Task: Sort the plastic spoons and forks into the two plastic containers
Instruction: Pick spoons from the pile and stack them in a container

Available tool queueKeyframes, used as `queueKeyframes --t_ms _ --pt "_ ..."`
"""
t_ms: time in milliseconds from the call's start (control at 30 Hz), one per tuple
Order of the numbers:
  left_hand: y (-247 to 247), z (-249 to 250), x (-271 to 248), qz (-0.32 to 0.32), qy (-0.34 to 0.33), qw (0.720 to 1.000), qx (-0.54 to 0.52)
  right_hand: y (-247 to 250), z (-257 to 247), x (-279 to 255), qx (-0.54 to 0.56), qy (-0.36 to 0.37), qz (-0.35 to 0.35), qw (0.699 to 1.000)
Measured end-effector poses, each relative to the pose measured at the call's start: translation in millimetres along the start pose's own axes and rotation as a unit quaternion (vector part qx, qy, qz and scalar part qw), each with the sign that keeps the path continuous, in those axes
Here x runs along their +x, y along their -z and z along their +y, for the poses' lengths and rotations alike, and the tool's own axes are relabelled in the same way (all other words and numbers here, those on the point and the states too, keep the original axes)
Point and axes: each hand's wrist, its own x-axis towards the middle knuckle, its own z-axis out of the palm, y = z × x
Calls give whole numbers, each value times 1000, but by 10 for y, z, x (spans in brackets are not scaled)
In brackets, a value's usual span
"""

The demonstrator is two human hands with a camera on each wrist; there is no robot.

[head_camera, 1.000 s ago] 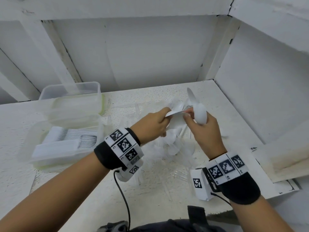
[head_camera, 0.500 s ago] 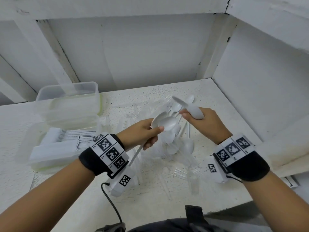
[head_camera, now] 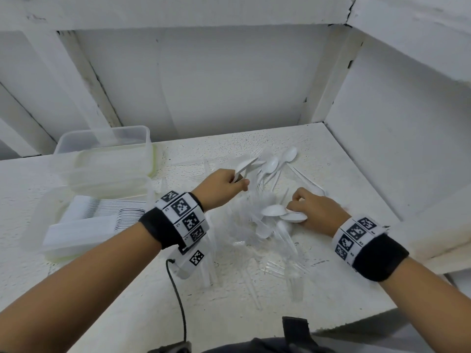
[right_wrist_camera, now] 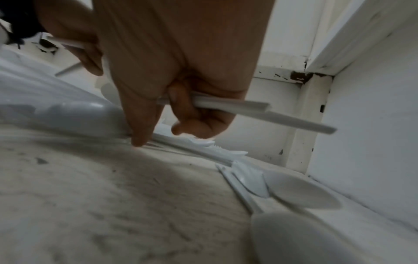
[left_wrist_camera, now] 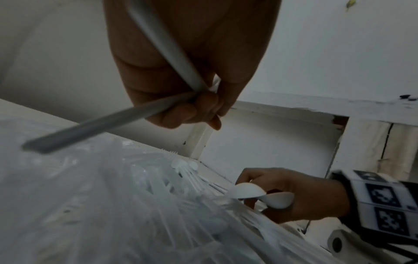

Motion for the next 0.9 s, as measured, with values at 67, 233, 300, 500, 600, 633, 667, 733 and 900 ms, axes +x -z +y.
queueKeyframes --t_ms 67,233,300,500,600,633,667,733,900 --pt "-66 68 118 -8 -5 1000 13 36 8 -43 23 39 55 997" --pt "-259 191 402 -34 -14 998 44 106 55 -151 61 81 148 984" --pt "-345 211 484 -42 -11 996 76 167 59 -196 49 85 174 980" --pt "-629 259 667 -92 15 980 177 377 147 -305 55 23 300 952" --pt "-762 295 684 -140 29 962 233 386 129 -299 151 -75 354 920" --pt "-800 310 676 -159 28 954 251 385 113 -284 199 -103 351 909" --pt "-831 324 668 -173 23 948 267 384 91 -270 238 -121 351 897" --pt "-870 350 644 -185 9 937 297 363 38 -246 296 -127 344 882" --pt "-899 355 608 -197 -24 926 320 309 -98 -225 346 -123 330 870"
